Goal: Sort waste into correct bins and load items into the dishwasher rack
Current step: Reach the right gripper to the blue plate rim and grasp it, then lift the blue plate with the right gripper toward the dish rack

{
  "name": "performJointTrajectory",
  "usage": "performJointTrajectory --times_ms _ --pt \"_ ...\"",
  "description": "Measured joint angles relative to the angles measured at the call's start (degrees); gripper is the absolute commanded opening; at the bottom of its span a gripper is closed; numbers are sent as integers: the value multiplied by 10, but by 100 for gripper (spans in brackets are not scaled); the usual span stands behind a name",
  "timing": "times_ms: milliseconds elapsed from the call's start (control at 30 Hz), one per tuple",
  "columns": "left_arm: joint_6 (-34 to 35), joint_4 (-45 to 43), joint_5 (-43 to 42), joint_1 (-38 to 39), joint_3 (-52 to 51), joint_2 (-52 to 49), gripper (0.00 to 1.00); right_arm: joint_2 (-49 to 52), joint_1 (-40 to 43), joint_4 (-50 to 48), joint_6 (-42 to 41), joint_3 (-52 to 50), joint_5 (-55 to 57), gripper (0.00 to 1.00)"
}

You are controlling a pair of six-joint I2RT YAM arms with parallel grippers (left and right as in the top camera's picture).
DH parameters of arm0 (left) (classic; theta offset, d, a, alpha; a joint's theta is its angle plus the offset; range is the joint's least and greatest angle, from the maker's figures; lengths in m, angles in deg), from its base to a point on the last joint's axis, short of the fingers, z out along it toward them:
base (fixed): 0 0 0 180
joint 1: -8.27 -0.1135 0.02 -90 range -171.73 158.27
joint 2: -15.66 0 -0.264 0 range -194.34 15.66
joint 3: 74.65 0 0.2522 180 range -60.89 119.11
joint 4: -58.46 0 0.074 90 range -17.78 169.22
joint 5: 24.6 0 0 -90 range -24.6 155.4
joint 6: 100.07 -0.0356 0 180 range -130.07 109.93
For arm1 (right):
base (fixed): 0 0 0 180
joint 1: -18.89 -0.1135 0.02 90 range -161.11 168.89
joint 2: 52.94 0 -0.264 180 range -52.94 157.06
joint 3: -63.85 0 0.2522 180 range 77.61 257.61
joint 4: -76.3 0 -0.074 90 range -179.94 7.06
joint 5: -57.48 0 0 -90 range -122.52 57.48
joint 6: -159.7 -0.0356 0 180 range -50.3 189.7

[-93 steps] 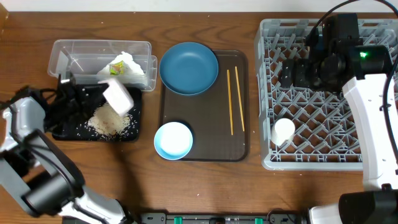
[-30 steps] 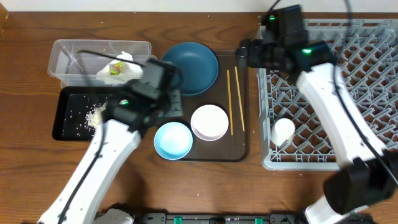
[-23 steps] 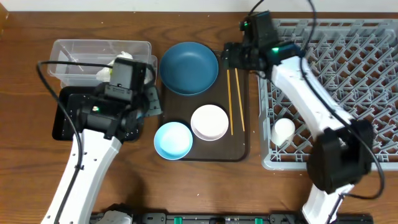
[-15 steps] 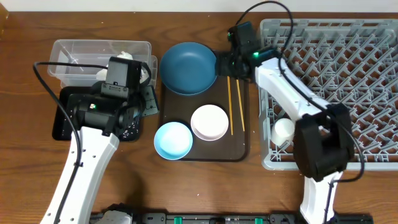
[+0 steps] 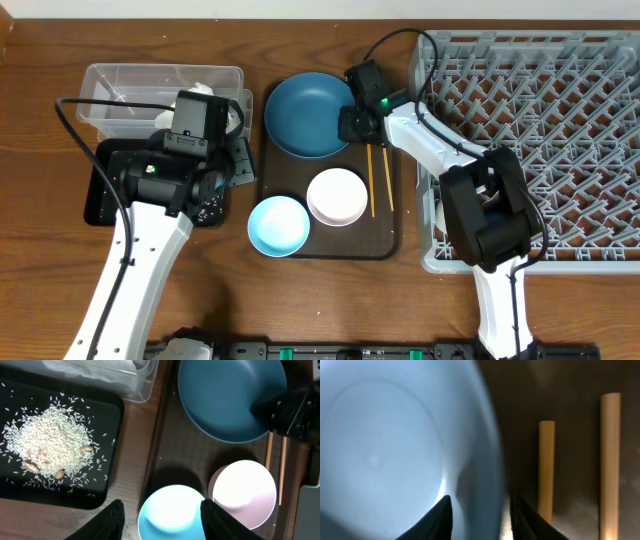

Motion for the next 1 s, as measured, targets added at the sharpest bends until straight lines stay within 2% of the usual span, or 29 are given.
performJointTrajectory --times_ms 100,267,333,533,633,1000 --pt "0 0 0 0 0 0 53 0 -1 -5 -2 0 1 15" --pt "-1 0 0 0 0 0 58 0 -1 -5 -5 0 3 9" --pt "0 0 0 0 0 0 61 0 -1 -4 -3 0 3 1" --pt "0 0 0 0 0 0 69 -14 3 -4 -4 0 2 1" --pt "-3 0 0 0 0 0 80 -37 9 5 3 -3 10 1" --pt "-2 0 0 0 0 0 87 -234 61 52 85 -4 130 1"
